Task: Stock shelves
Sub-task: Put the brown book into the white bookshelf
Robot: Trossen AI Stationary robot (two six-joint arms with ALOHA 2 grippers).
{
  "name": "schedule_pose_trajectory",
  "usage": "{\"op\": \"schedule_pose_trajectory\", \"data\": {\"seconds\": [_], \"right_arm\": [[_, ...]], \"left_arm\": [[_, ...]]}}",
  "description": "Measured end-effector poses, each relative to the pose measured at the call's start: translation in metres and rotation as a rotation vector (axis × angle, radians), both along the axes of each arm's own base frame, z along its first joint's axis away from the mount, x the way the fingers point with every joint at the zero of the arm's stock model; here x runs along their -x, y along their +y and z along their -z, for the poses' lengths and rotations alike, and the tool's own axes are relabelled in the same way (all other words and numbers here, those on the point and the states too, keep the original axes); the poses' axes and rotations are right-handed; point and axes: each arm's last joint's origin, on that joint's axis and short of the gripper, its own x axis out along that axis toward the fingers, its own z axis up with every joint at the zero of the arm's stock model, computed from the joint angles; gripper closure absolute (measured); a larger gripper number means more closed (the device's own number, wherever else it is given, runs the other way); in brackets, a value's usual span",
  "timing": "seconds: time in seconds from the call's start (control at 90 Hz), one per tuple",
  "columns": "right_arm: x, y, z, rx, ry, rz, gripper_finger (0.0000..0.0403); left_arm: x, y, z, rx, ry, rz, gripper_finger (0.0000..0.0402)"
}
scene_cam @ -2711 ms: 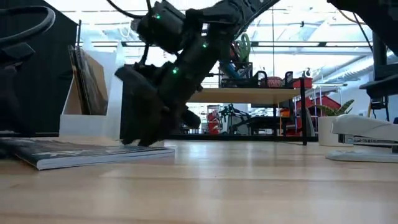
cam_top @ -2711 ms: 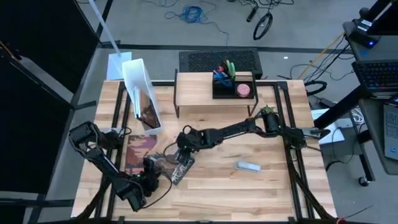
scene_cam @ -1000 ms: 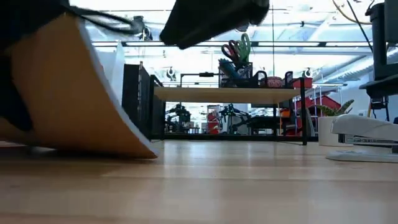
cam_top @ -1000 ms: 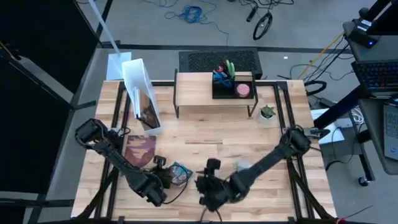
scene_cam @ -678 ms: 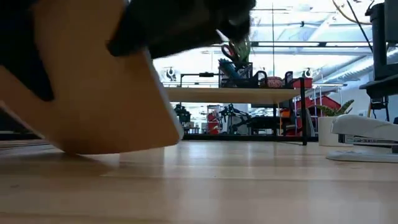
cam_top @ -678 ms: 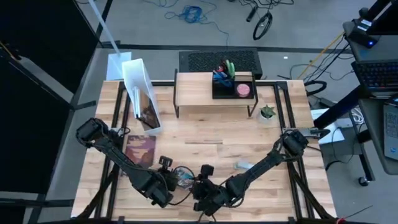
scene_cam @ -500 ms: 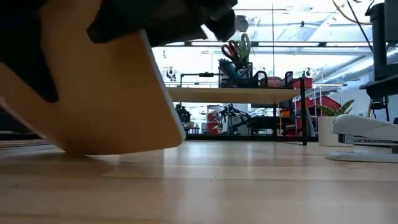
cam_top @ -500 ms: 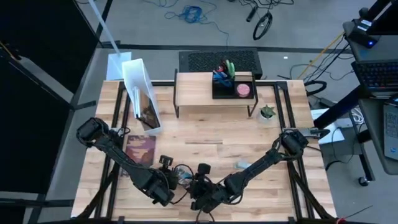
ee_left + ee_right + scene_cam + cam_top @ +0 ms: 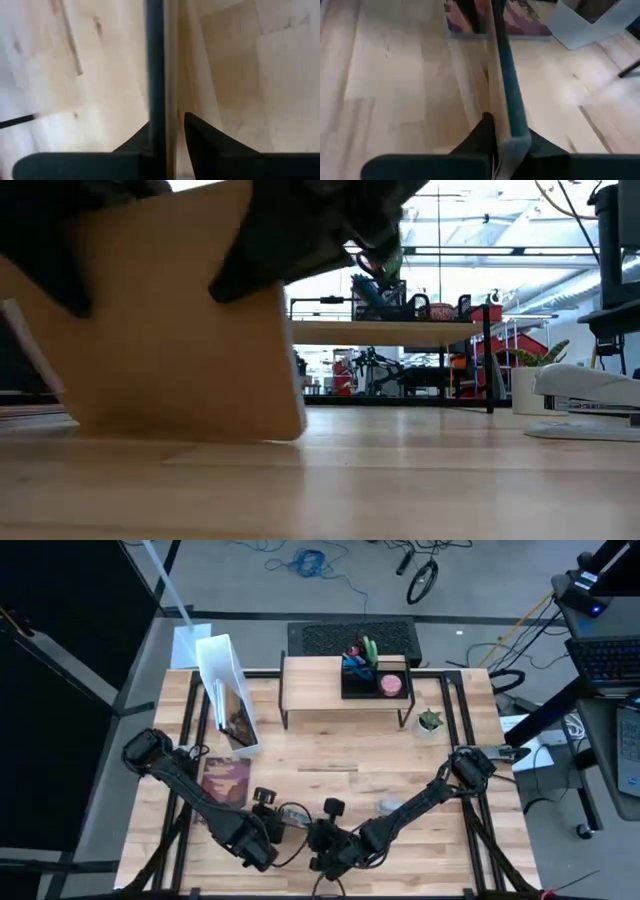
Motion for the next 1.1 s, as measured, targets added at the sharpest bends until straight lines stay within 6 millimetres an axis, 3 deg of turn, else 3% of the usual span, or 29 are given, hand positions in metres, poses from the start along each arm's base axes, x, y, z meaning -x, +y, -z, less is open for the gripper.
{"op": "schedule_pose_trajectory", "data": {"seconds": [0.267,0.378,0.533,0.767,1.1], "right_arm": [[0.020,0.016,0.003,0.054,-0.022,0.077,0.0401],[0.027,0.023,-0.006,0.056,-0.060,0.084,0.0401],[0.039,0.028,-0.038,0.085,-0.144,0.092,0.0402],[0.053,0.018,-0.092,0.160,-0.229,0.105,0.0403],[0.078,0.006,-0.174,0.282,-0.364,0.093,0.0403]], "left_arm": [[0.043,0.018,-0.071,0.060,-0.298,-0.051,0.0341],[0.063,0.029,-0.095,0.097,-0.400,-0.053,0.0341],[0.085,0.043,-0.118,0.124,-0.519,-0.044,0.0341],[0.108,0.063,-0.143,0.163,-0.616,-0.012,0.0341],[0.126,0.084,-0.175,0.265,-0.795,0.068,0.0340]]}}
